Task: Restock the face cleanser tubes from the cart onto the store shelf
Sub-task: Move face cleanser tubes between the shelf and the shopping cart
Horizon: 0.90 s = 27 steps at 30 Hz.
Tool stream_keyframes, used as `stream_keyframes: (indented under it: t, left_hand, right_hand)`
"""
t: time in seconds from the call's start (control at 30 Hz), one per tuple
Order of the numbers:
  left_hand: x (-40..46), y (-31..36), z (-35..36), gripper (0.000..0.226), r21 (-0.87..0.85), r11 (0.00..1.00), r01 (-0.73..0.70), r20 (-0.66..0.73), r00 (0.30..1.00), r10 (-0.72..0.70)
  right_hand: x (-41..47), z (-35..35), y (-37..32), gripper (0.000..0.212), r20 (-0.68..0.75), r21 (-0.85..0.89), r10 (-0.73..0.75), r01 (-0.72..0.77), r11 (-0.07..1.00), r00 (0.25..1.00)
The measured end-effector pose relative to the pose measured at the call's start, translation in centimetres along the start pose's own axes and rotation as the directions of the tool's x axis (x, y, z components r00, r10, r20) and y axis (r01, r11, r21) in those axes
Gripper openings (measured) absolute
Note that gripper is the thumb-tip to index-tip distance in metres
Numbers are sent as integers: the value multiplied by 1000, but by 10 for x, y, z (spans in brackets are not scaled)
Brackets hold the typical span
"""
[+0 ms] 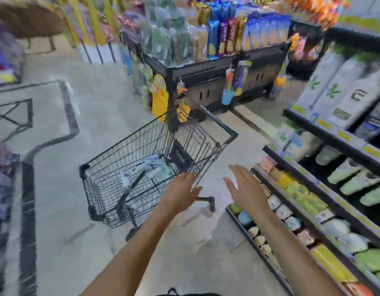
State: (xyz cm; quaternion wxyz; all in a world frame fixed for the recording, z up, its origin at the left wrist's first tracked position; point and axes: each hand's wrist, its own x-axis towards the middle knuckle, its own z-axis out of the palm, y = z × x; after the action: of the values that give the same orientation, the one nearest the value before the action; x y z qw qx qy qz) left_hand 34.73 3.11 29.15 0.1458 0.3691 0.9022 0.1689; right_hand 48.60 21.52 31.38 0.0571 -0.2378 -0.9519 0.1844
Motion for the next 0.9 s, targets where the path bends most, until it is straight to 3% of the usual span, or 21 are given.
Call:
stream_keyframes:
  t: [0.27, 0.6, 0.9]
  left_hand:
    - [17, -121, -27, 63, -53, 986, 159, -35, 986, -161]
    - [95, -221, -15, 64, -88, 936, 340, 12, 940, -341]
    - [182, -311, 29, 60, -133, 787, 603, 194, 794, -576]
  right_hand:
    - [97, 57, -95, 60, 156, -13, -110, 114, 993, 982]
    - [233, 147, -129, 55, 317, -37, -145, 165, 986, 937]
    - [347, 251, -122, 46, 539, -119, -52, 137, 983, 841]
